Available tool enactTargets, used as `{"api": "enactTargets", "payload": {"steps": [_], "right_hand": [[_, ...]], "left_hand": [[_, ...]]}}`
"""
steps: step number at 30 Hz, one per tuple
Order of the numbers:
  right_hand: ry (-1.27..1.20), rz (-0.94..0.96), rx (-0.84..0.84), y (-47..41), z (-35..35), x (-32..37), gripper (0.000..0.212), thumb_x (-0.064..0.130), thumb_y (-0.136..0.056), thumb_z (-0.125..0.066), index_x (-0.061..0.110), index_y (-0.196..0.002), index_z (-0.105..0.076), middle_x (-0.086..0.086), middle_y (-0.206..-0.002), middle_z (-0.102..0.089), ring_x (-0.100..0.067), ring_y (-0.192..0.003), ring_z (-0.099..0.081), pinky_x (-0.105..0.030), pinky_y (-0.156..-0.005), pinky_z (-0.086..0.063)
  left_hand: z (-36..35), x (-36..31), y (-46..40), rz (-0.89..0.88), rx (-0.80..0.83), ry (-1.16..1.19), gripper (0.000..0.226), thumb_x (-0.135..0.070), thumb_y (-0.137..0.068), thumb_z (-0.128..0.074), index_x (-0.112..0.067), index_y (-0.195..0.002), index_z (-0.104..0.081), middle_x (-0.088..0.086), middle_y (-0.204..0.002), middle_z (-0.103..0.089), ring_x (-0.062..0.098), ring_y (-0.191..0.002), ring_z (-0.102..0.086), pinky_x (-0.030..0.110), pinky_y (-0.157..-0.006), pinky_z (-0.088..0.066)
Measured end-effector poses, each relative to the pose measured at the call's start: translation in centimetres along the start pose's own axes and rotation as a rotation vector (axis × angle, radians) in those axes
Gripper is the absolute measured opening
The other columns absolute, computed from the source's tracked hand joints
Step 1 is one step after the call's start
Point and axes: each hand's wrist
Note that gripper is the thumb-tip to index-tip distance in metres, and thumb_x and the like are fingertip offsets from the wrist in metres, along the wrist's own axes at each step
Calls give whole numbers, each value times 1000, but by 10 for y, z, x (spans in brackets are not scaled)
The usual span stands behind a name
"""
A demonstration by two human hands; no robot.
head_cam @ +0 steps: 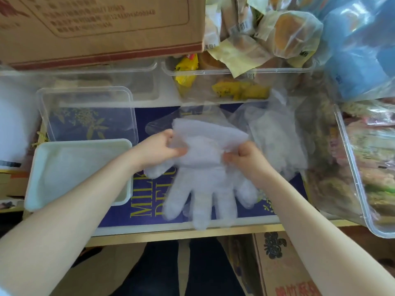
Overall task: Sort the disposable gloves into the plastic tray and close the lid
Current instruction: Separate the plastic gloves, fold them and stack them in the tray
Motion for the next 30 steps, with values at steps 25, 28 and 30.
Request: {"api": "enactTargets", "payload": {"steps": [25,28,30], "right_hand": [[110,421,204,24,15,4,12,9,-82,-63,15,-89,-69,-2,-91,-70,-21,-88,-68,-42,-79,-55],[80,486,270,26,19,16,13,15,-84,-61,12,-94,-67,-1,-90,-68,-19,-86,-67,-36,-75,-54],[-6,483,325,27,21,21,13,6,-85,-59,12,-96,-65,5,-92,-67,-12,-87,-65,-26,-76,-51]], "left_hand": [[-3,1,13,-1,221,608,64,-22,-88,-58,-14,-143,-28,2,-138,-44,13,-126,-47,24,-103,-41],[3,-4,14,101,331,538,27,-3,-91,-51,-27,-105,-49,-5,-100,-56,-18,-75,-58,3,-67,-45],[10,-14,35,114,260,524,29,0,-92,-48,-18,-70,-44,0,-71,-46,-17,-37,-46,7,-49,-41]]}}
Point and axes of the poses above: each hand's wrist, its own y-axis away from the middle knuckle, its own z-axis out of the back of the hand, x = y × z
